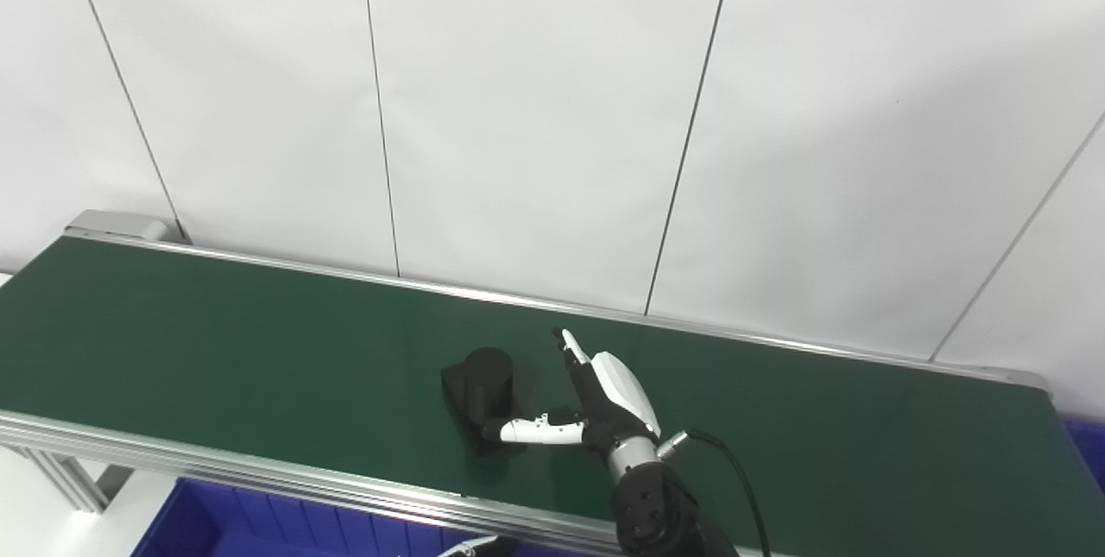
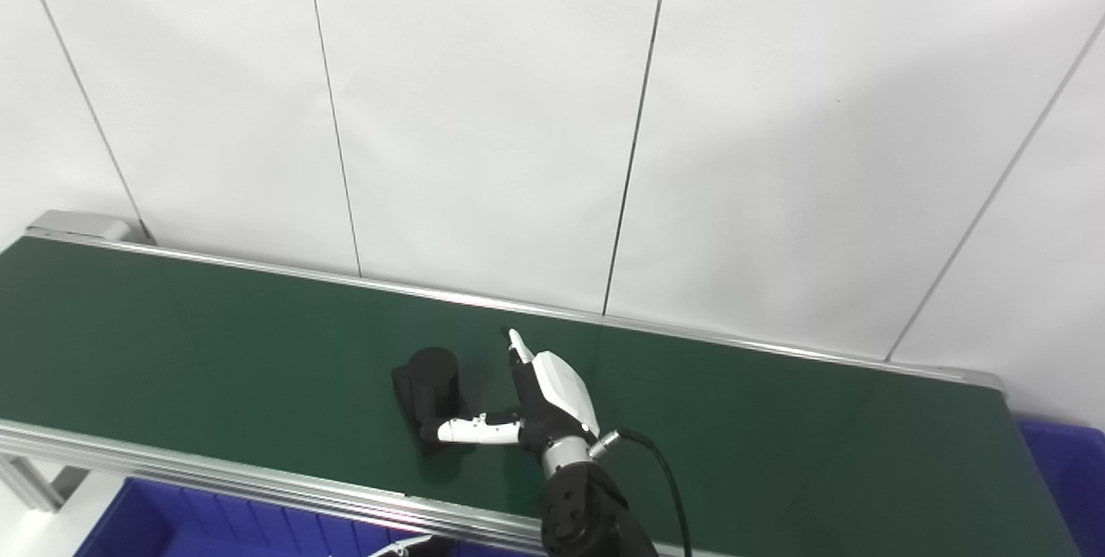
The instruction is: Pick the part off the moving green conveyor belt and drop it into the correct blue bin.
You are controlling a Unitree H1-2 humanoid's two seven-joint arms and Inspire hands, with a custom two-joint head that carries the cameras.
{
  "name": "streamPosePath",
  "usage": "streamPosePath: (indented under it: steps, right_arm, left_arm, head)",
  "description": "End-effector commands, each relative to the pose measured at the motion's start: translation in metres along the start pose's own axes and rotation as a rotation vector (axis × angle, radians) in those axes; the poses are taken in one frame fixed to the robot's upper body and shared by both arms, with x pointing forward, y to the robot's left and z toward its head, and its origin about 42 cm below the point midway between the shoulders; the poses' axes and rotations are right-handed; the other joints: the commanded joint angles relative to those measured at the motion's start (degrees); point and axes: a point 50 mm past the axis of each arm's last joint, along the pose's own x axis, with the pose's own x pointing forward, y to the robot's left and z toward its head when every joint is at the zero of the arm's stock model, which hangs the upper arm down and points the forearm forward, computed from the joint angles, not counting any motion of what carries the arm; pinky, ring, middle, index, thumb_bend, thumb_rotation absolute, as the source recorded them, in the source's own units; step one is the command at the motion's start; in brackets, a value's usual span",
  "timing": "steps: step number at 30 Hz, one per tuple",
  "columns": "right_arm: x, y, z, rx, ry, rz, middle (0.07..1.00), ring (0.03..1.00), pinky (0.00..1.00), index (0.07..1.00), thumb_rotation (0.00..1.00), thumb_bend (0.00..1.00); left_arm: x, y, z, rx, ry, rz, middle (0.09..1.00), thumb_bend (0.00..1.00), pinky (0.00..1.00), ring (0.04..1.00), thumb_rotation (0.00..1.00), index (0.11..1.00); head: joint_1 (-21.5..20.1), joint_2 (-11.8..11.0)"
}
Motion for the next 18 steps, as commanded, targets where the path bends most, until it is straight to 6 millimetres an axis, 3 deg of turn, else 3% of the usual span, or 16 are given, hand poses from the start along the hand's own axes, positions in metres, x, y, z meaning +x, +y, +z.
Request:
streamPosePath:
  steps: [1, 11, 18]
  right_arm:
    - [0.01, -0.007, 0.037, -0.002, -0.098, -0.046, 0.96, 0.916, 0.86, 0.999, 0.47, 0.93]
    - [0.026, 0.007, 0.044, -0.024, -0.08, -0.029, 0.952, 0.904, 0.85, 0.999, 0.48, 0.93]
    - [0.034, 0.014, 0.041, -0.022, -0.074, -0.039, 0.919, 0.855, 0.78, 0.984, 0.43, 0.92]
  left_arm:
    - [0.004, 0.003, 0.009, 0.012, -0.061, -0.005, 0.865, 1.0, 0.8, 0.852, 0.2, 0.848]
    - [0.003, 0.004, 0.008, 0.01, -0.068, -0.004, 0.877, 1.0, 0.8, 0.858, 0.22, 0.865]
    - [0.002, 0.004, 0.009, 0.02, -0.068, -0.007, 0.881, 1.0, 0.8, 0.855, 0.22, 0.882]
  head:
    - [-1.05, 0.09]
    - [-2.71, 0.51]
    - [-2.6, 1.07]
